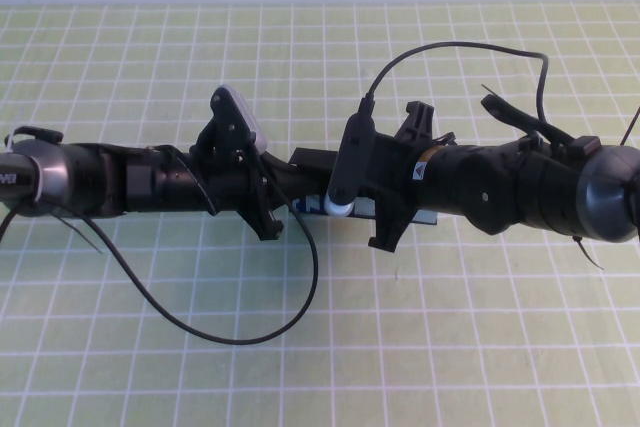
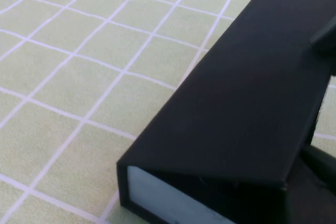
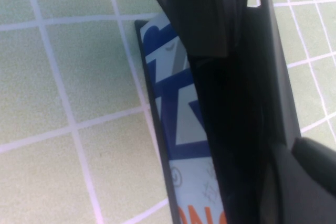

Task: Take glasses out of glasses case
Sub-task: Pick up the glasses from the glasses case

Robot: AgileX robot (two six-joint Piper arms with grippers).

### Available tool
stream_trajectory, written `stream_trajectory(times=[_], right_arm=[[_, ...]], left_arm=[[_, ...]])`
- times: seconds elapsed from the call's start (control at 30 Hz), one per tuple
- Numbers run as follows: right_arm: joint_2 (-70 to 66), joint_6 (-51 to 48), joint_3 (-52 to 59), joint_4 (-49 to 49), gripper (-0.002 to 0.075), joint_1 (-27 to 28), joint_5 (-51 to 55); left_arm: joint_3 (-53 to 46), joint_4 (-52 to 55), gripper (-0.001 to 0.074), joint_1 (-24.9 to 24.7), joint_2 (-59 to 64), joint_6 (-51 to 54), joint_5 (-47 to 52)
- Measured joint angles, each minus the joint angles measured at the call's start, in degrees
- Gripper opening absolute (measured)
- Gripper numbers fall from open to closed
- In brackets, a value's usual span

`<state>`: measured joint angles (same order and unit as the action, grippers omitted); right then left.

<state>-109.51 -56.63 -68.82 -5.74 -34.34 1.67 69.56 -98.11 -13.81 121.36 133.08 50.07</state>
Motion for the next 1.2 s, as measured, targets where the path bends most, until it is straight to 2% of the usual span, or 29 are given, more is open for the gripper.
stream_trajectory(times=[0.17,0.43,0.57,0.8,1.2], right_arm=[[0.00,0.10,0.00,-0.22,0.0029,0.00,0.00],[0.00,0.45,0.00,-2.60,0.0172,0.00,-2.83],[0.00,0.57,0.00,-3.30,0.0215,0.00,-4.93],[0.00,0.57,0.00,-5.32,0.0226,0.00,-8.45],[-0.34,0.57,0.00,-17.57,0.0227,0.00,-20.20]], left_arm=[[0.00,-0.03,-0.0004,0.00,0.00,-0.14,0.00],[0.00,-0.13,-0.0004,0.00,0.00,-1.08,0.00],[0.00,-0.13,-0.0004,0.00,0.00,-1.94,0.00],[0.00,-0.26,-0.0004,0.00,0.00,-2.36,-0.44],[0.00,-0.26,-0.0004,0.00,0.00,-3.66,-0.48]])
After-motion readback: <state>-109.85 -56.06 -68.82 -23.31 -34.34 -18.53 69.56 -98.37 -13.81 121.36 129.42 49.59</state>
